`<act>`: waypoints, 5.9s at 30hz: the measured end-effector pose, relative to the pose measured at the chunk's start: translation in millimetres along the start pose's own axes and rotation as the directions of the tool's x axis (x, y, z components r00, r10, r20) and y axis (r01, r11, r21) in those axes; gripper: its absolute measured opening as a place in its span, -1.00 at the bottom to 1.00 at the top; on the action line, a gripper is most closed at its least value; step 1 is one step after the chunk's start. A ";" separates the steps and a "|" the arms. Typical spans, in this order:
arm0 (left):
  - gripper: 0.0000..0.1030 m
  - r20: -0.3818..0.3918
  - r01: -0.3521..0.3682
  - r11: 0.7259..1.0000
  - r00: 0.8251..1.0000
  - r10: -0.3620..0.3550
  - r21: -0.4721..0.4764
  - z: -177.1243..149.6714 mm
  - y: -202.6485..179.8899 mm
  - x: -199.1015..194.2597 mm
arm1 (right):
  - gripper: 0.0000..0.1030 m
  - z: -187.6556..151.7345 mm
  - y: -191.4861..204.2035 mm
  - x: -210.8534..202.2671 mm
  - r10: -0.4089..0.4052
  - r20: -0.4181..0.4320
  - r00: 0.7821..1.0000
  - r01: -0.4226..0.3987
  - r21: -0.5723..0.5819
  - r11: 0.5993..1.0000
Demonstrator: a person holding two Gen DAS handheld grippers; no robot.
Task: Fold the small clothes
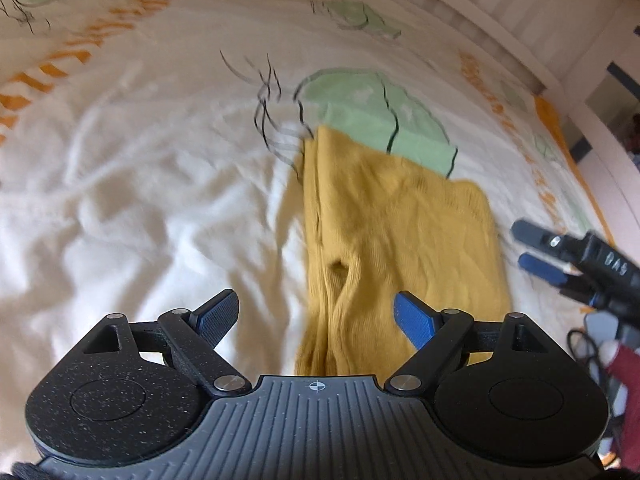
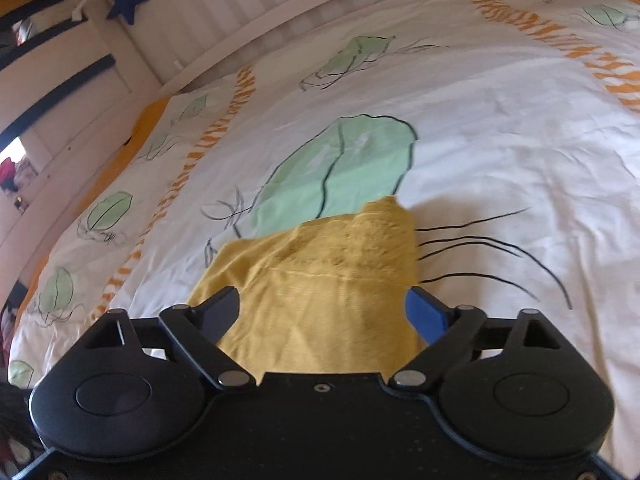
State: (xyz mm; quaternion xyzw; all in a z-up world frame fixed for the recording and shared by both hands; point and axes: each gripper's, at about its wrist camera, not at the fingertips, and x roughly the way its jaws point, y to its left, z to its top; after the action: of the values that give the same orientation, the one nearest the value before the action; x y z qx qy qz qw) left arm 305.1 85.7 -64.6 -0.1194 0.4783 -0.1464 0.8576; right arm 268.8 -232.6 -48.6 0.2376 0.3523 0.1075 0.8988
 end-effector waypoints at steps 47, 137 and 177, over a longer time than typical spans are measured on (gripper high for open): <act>0.86 -0.014 0.095 0.993 0.995 -0.094 0.075 -10.4 -39.1 49.5 | 1.00 2.7 -45.1 60.9 0.253 -0.082 0.964 -0.242 0.123 0.962; -0.23 0.155 -0.027 0.992 0.988 0.007 0.125 -174.8 -85.0 -49.5 | -0.03 -73.1 -43.8 -108.9 0.368 -0.024 0.930 -0.365 0.077 0.928; 0.78 0.140 -0.192 0.975 0.974 0.176 0.111 -206.5 -75.2 -84.1 | 0.99 -156.8 -14.8 -167.7 -0.256 -0.110 0.960 0.233 -0.185 0.955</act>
State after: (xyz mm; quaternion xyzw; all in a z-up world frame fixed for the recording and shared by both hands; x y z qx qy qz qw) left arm 76.1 33.1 -78.7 -0.0303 0.4209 -0.0877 0.9024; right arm 39.7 -250.8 -58.6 0.1065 0.4276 0.0405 0.8968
